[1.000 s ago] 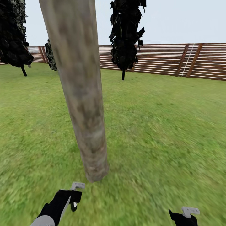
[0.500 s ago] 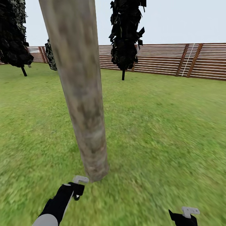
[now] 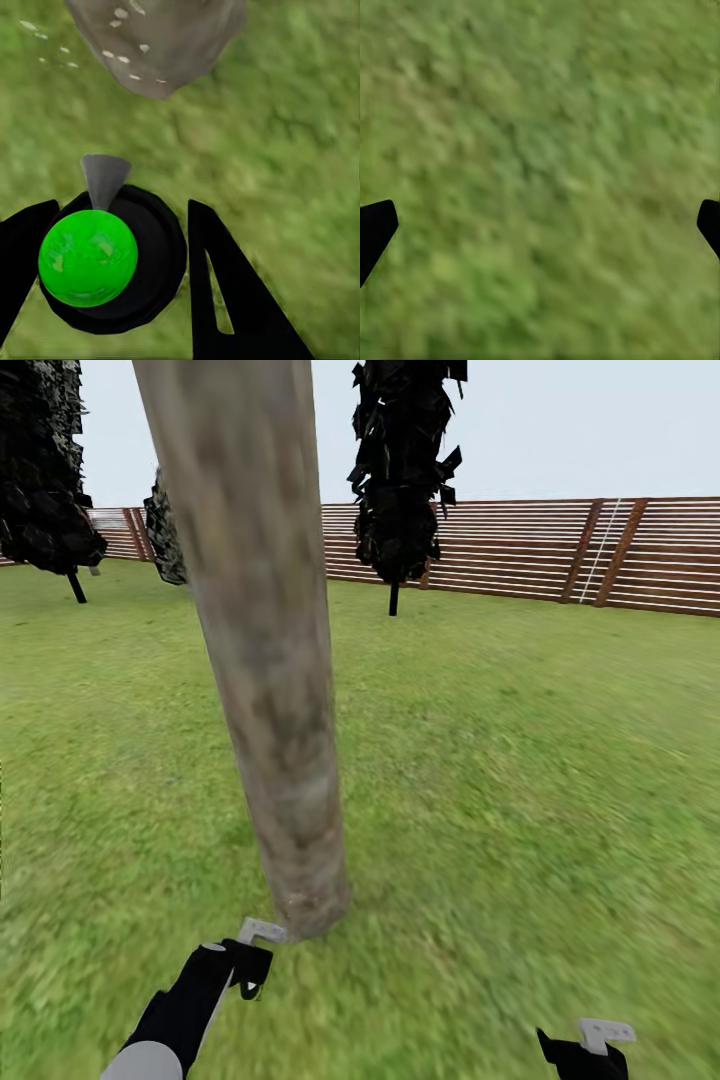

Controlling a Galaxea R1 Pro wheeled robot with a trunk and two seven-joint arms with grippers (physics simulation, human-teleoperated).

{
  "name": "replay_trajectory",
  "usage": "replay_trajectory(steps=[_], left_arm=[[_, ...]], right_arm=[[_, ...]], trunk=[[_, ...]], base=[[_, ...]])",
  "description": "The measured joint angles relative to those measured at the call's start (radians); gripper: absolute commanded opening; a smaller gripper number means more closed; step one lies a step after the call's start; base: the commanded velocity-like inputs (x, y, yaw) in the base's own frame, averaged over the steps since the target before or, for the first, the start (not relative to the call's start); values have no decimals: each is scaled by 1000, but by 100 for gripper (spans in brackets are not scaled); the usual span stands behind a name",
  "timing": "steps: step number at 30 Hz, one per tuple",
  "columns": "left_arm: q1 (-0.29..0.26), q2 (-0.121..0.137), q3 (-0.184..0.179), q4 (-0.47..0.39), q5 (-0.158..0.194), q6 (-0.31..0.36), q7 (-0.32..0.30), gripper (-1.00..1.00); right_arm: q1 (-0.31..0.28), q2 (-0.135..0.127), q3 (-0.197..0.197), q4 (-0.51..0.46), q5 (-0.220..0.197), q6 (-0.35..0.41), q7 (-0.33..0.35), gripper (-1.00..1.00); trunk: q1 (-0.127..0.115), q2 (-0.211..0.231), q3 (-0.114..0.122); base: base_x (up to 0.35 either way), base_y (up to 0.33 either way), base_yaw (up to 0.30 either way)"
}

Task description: In the garden, pick up the pesticide atomizer on the floor and spray pesticide onto both trees until each tree trunk is fully covered.

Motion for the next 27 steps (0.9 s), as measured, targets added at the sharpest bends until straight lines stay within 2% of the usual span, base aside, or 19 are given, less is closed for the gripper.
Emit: replay_trajectory(steps=[3,6,10,13,20,22,24,27], left_arm=[[0,11,-1,1,3,0,0,-100],[0,9,-9,2,3,-2,0,-100],[0,3,-12,5,1,-5,0,-100],[0,-4,-13,11,0,-6,0,-100],[0,-1,-16,7,-4,-7,0,-100],[-8,13,-12,5,-5,-3,-2,-100],[-15,57,-11,0,-8,5,-6,-100],[-26,71,-13,-1,-6,10,-10,-100]], right_arm=[[0,0,0,0,0,0,0,100],[1,0,0,0,0,0,1,100],[0,0,0,0,0,0,1,100],[1,0,0,0,0,0,0,100],[0,0,0,0,-1,0,0,100],[0,0,0,0,0,0,0,100],[0,0,0,0,0,0,-1,100],[1,0,0,0,0,0,-1,100]], trunk=[[0,0,0],[0,0,0],[0,0,0],[0,0,0],[0,0,0],[0,0,0],[0,0,0],[0,0,0]], base=[[17,297,0],[2,161,0],[-24,15,0],[-273,1,0],[-50,0,0],[-1,0,0],[0,0,0],[0,0,0]])
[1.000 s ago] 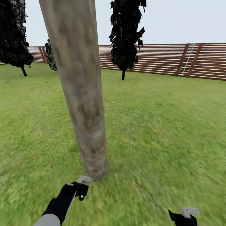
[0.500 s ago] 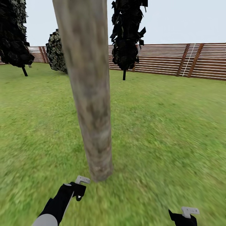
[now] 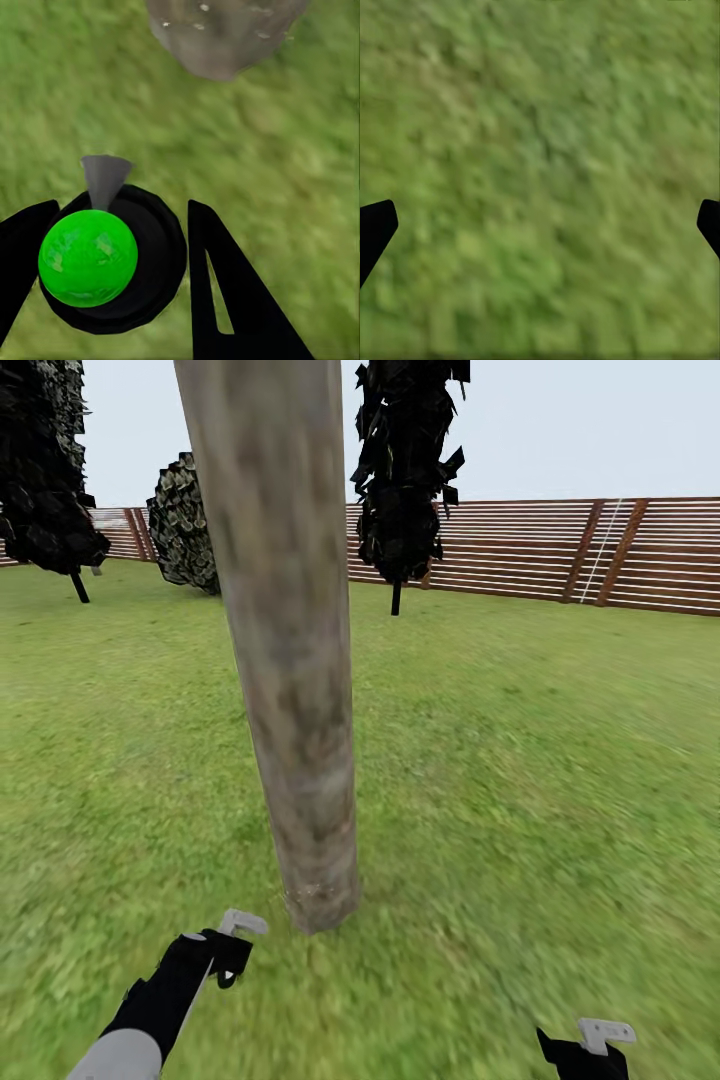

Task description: In the garden, pick up the pesticide atomizer on the floor and spray pesticide onto both trees until each tree trunk is fully covered.

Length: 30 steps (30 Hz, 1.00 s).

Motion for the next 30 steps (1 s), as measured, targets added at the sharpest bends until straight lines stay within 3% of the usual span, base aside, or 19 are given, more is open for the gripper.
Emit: replay_trajectory(steps=[6,11,14,17,21,25,27,30], left_arm=[[-36,-7,-1,10,5,2,-7,-100],[-40,1,-18,2,-3,3,-135,-100],[-56,19,-18,-9,-6,18,-145,-100],[-122,61,-19,-22,-4,114,-152,-100],[-165,67,-19,-23,-1,129,-153,-100],[-169,55,-27,-21,0,129,-153,-100],[-168,53,-69,-13,1,127,-153,-100],[-165,54,-164,-9,2,129,-153,-100]], right_arm=[[0,0,0,0,0,1,1,100],[0,0,0,0,0,1,1,100],[0,0,0,0,0,1,1,100],[0,-1,0,0,1,0,0,100],[0,-2,0,-1,0,0,0,100],[0,-2,0,-1,0,0,0,100],[-1,-2,0,0,0,0,0,100],[0,-2,0,0,0,0,0,100]], trunk=[[0,0,0],[0,0,0],[0,0,0],[0,0,0],[0,0,0],[0,0,0],[0,0,0],[0,0,0]], base=[[0,0,0],[0,0,0],[0,0,0],[0,0,0],[0,0,0],[0,0,0],[0,0,0],[0,0,0]])
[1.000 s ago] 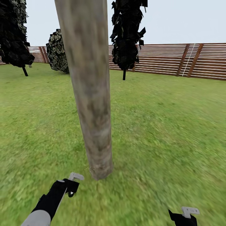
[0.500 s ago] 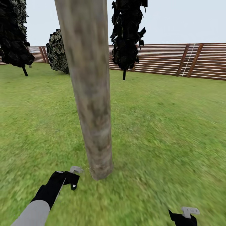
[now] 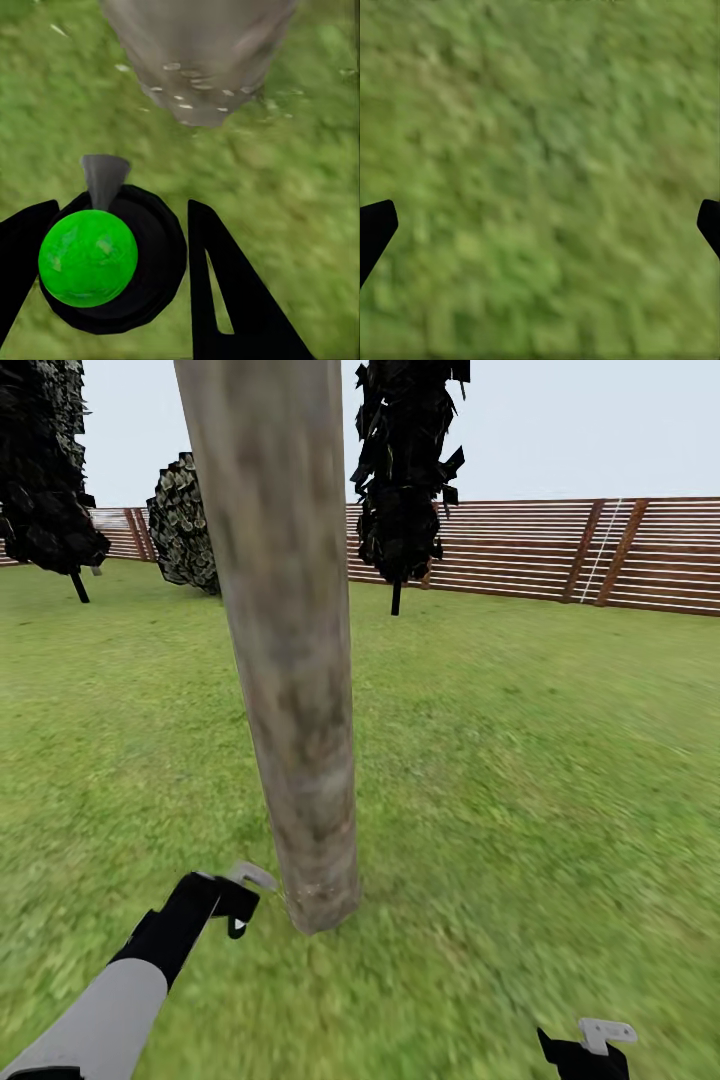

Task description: In the garden, pick up the pesticide atomizer on the floor and spray pesticide onto both trees until each tree trunk is fully covered.

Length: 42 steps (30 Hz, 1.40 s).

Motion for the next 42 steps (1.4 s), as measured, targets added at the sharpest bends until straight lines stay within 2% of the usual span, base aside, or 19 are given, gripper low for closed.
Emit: replay_trajectory(steps=[1,3,15,18,22,25,27,30,34,38,39,40,42], left_arm=[[1,0,-32,0,2,1,-1,-100],[2,1,-44,-5,2,2,-1,-100],[1,0,-34,-11,7,15,-4,-100],[1,-4,-36,-11,66,17,-4,-100],[-8,8,-41,-12,172,89,-3,-100],[-17,13,-40,-12,190,106,-3,-100],[-71,24,-42,-12,193,152,-4,-100],[-120,31,-42,-11,195,162,-4,-100],[-189,40,-42,-12,192,267,-5,-100],[-254,52,-42,-14,197,308,-5,-100],[-265,52,-42,-13,196,312,-7,-100],[-272,53,-46,-10,169,317,-23,-100],[-273,52,-48,-14,167,334,-20,-100]], right_arm=[[0,0,0,0,0,0,0,100],[0,1,0,0,1,0,0,100],[1,2,0,2,2,0,0,100],[1,2,0,1,2,0,0,100],[1,2,0,2,2,0,0,100],[1,2,0,2,2,0,0,100],[1,2,0,2,2,0,0,100],[1,2,0,2,2,0,0,100],[1,2,0,2,2,0,0,100],[1,2,0,1,2,0,0,100],[1,2,0,1,2,0,0,100],[1,2,0,1,2,0,0,100],[1,2,0,0,2,0,0,100]], trunk=[[0,0,0],[0,0,0],[0,0,0],[0,0,0],[0,0,0],[0,0,0],[0,0,0],[0,0,0],[0,0,0],[0,0,0],[0,0,0],[0,0,0],[0,0,0]], base=[[0,0,0],[0,0,0],[-166,0,0],[-4,0,0],[0,0,0],[0,0,0],[0,0,0],[0,0,0],[0,0,0],[0,0,0],[0,0,0],[0,0,0],[0,0,0]])
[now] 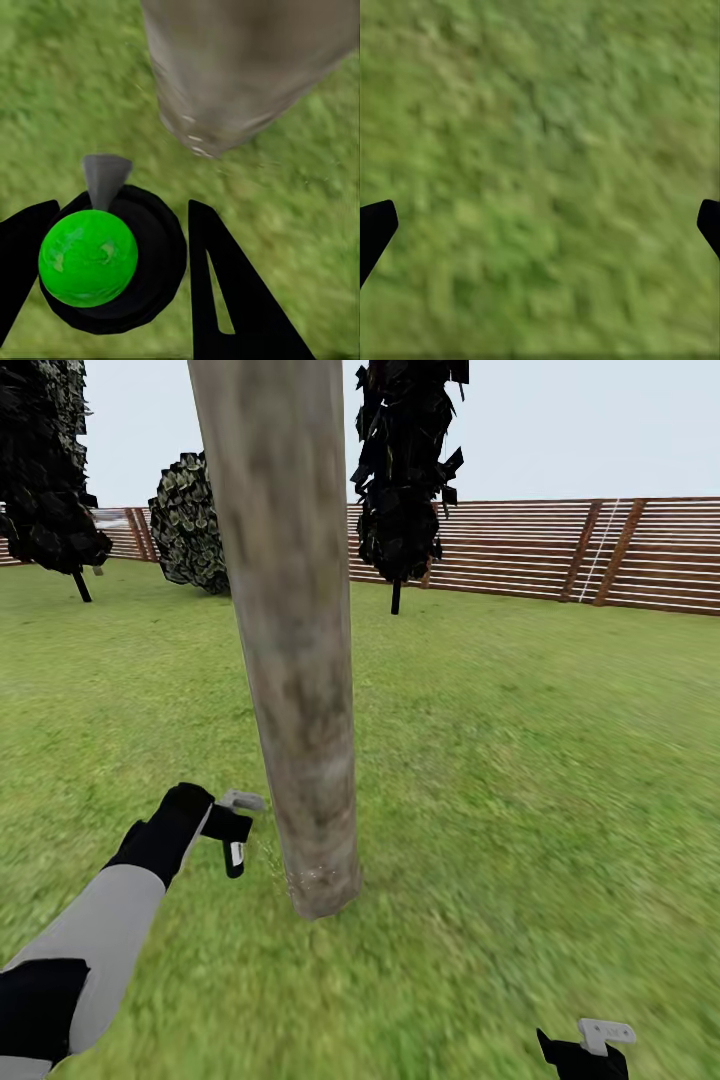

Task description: In the garden, pick up the pesticide atomizer on the floor and spray pesticide onto both trees until each tree trunk is fully covered.

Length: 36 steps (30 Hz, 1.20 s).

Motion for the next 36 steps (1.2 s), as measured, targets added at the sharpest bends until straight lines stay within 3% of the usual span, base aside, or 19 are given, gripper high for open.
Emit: replay_trajectory(steps=[3,5,6,8,11,14,19,23,25,30,36], left_arm=[[-12,3,-5,15,-23,-1,-28,-100],[-16,21,-8,-9,-17,-1,-106,-100],[-15,36,-9,-59,-33,-3,-142,-100],[-11,47,-8,-89,-2,2,-154,-100],[0,75,-94,-91,-42,-8,-221,-100],[11,105,-173,-90,-53,-19,-277,-100],[66,114,-261,-90,-52,-67,-290,-100],[77,115,-270,-93,-51,-74,-299,-100],[77,116,-268,-127,-52,-72,-347,-100],[68,117,-266,-226,-58,-65,-401,-100],[57,146,-262,-281,-59,-60,-449,-100]], right_arm=[[0,0,0,0,0,0,0,100],[0,0,0,0,0,0,0,100],[0,0,0,0,0,0,0,100],[0,0,0,0,0,0,0,100],[0,0,0,0,0,0,0,100],[0,0,0,0,0,0,0,100],[0,0,0,0,0,0,0,100],[0,0,0,0,0,0,0,100],[0,0,0,0,0,0,0,100],[0,0,0,1,0,0,0,100],[0,0,0,0,0,0,-1,100]], trunk=[[0,0,0],[0,0,0],[0,0,0],[0,0,0],[0,0,0],[0,0,0],[0,0,0],[0,0,0],[0,0,0],[0,0,0],[0,0,0]], base=[[0,0,0],[0,0,0],[0,0,0],[0,0,0],[0,0,0],[0,0,0],[0,0,0],[0,0,0],[0,0,0],[0,0,0],[0,0,0]])
